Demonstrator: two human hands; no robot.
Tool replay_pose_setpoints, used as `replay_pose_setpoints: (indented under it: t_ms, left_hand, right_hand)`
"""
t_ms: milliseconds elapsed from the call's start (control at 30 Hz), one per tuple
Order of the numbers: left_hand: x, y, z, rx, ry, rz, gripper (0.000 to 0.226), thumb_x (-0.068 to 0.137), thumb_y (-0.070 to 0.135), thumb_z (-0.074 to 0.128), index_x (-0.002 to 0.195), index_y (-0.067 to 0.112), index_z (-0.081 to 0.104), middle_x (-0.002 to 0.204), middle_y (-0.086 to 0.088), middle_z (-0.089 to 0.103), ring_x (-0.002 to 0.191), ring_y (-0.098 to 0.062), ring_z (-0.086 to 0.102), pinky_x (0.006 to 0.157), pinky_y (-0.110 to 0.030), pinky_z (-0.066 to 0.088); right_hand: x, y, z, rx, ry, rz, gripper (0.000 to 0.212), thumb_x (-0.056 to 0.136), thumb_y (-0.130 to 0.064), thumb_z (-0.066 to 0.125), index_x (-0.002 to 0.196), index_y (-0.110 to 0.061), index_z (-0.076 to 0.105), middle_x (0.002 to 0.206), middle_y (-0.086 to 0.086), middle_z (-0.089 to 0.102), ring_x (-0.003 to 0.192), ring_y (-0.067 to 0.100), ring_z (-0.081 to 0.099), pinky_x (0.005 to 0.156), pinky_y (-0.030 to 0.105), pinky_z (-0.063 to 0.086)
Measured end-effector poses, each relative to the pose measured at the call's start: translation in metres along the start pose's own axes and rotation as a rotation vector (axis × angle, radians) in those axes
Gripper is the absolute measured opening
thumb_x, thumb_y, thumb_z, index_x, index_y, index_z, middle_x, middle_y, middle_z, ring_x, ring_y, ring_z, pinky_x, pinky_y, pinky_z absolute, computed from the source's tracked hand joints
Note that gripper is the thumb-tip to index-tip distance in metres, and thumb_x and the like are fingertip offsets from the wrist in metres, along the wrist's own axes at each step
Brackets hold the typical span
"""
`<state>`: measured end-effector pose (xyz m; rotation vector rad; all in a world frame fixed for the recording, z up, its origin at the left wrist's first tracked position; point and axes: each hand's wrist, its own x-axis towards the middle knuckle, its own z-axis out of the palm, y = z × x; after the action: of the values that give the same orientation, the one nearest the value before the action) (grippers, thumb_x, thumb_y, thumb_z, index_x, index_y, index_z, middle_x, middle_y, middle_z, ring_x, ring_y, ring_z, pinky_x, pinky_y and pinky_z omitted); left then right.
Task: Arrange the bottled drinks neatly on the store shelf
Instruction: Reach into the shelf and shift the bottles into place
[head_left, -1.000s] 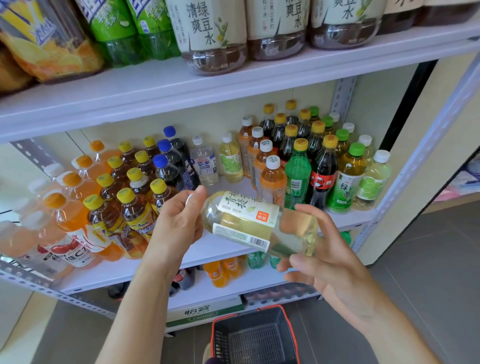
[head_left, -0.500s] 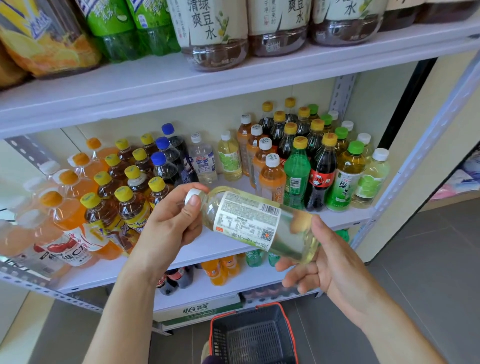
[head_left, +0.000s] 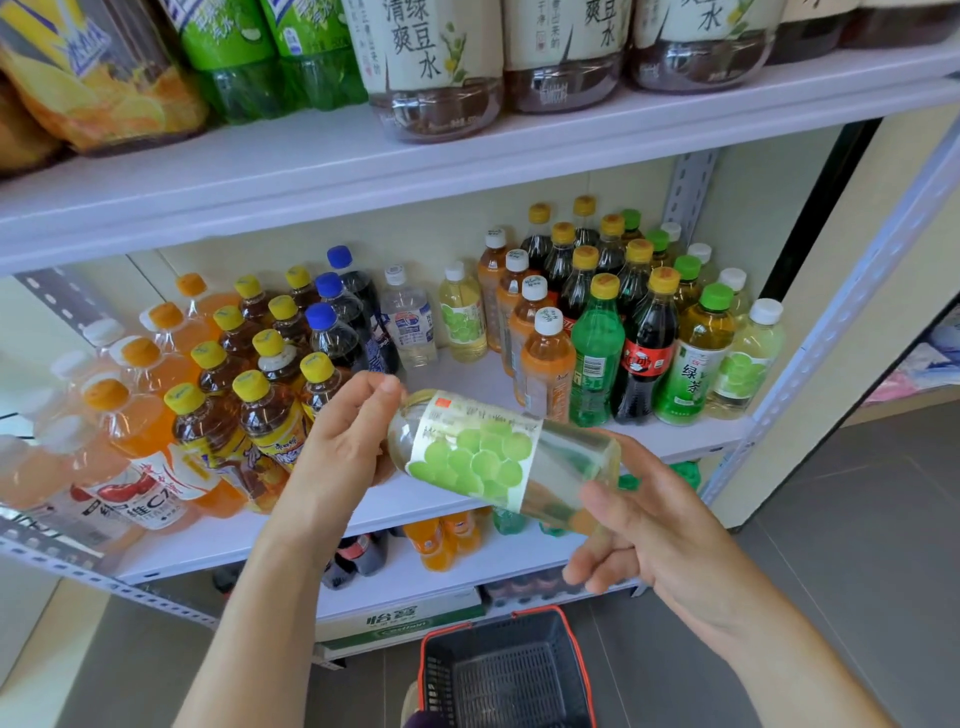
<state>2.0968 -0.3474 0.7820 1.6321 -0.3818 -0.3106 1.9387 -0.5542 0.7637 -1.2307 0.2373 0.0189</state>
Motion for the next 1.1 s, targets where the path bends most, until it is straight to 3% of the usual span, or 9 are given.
replay_pose_setpoints:
  t_ms: [167, 333, 467, 600, 700, 833, 1000, 1100]
  left_hand:
    - [0.002, -0.004, -0.007, -0.176, -0.129, 0.006, 0.031, 0.084, 0.047, 0.062, 0.102, 0.022, 0.065, 0.066, -0.004, 0.034, 0.055, -0.015, 0.030, 0.045, -0.020, 0.024]
    - [0.005, -0.006, -0.002, -0.129, -0.067, 0.040, 0.024, 0.091, 0.045, 0.057, 0.097, 0.023, 0.066, 0.059, 0.006, 0.034, 0.050, -0.010, 0.029, 0.044, -0.016, 0.029]
    - [0.006, -0.006, -0.001, -0.134, -0.061, 0.030, 0.020, 0.092, 0.038, 0.054, 0.097, 0.023, 0.066, 0.060, 0.004, 0.037, 0.050, -0.011, 0.031, 0.043, -0.015, 0.030]
    - [0.009, -0.007, 0.002, -0.131, -0.024, -0.019, 0.019, 0.091, 0.038, 0.056, 0.091, 0.020, 0.062, 0.061, -0.004, 0.037, 0.046, -0.012, 0.029, 0.047, -0.023, 0.019]
    - [0.011, -0.008, 0.003, -0.084, -0.043, -0.125, 0.041, 0.091, 0.049, 0.062, 0.098, 0.009, 0.056, 0.061, -0.006, 0.038, 0.041, -0.012, 0.029, 0.041, -0.019, 0.017]
    - [0.012, -0.009, 0.003, -0.074, -0.087, -0.283, 0.045, 0.091, 0.054, 0.054, 0.092, 0.009, 0.050, 0.051, 0.006, 0.027, 0.041, -0.010, 0.018, 0.035, -0.015, 0.016]
    - [0.020, -0.014, 0.007, -0.136, 0.008, -0.194, 0.042, 0.103, 0.033, 0.046, 0.107, -0.009, 0.053, 0.056, 0.001, 0.027, 0.048, -0.012, 0.017, 0.038, -0.020, 0.015]
    - [0.022, -0.018, 0.010, -0.168, 0.016, -0.135, 0.028, 0.104, 0.030, 0.044, 0.094, 0.004, 0.050, 0.058, 0.000, 0.023, 0.047, -0.012, 0.017, 0.037, -0.017, 0.018]
  right_hand:
    - [0.006, 0.000, -0.003, -0.026, 0.096, 0.024, 0.079, 0.050, -0.090, 0.065, 0.106, -0.034, 0.067, 0.075, 0.027, 0.069, 0.053, 0.031, 0.066, 0.041, 0.026, 0.049]
    - [0.010, 0.002, -0.009, -0.055, 0.067, 0.084, 0.093, 0.053, -0.091, 0.060, 0.113, -0.020, 0.063, 0.083, 0.029, 0.071, 0.060, 0.031, 0.067, 0.043, 0.025, 0.050]
    - [0.010, 0.000, -0.009, 0.011, 0.035, 0.050, 0.081, 0.058, -0.082, 0.069, 0.118, -0.027, 0.065, 0.092, 0.026, 0.071, 0.066, 0.028, 0.066, 0.049, 0.026, 0.053]
    - [0.012, 0.000, -0.010, 0.117, 0.000, -0.041, 0.067, 0.067, -0.056, 0.082, 0.126, -0.031, 0.061, 0.107, 0.014, 0.070, 0.077, 0.028, 0.065, 0.059, 0.027, 0.055]
    - [0.014, 0.000, -0.016, 0.147, 0.048, -0.102, 0.068, 0.075, -0.035, 0.079, 0.138, -0.036, 0.052, 0.111, 0.015, 0.069, 0.085, 0.033, 0.067, 0.072, 0.029, 0.057]
    - [0.017, -0.001, -0.021, -0.041, 0.000, -0.183, 0.079, 0.074, -0.042, 0.083, 0.143, -0.046, 0.042, 0.141, -0.006, 0.056, 0.113, 0.027, 0.065, 0.098, 0.034, 0.052]
    - [0.024, 0.001, -0.022, -0.100, 0.008, -0.254, 0.076, 0.082, -0.011, 0.072, 0.142, -0.046, 0.044, 0.149, -0.012, 0.047, 0.122, 0.023, 0.061, 0.108, 0.044, 0.042]
    - [0.032, 0.003, -0.019, -0.131, 0.104, -0.261, 0.073, 0.082, -0.013, 0.068, 0.146, -0.035, 0.041, 0.144, -0.009, 0.054, 0.130, 0.016, 0.053, 0.113, 0.046, 0.038]
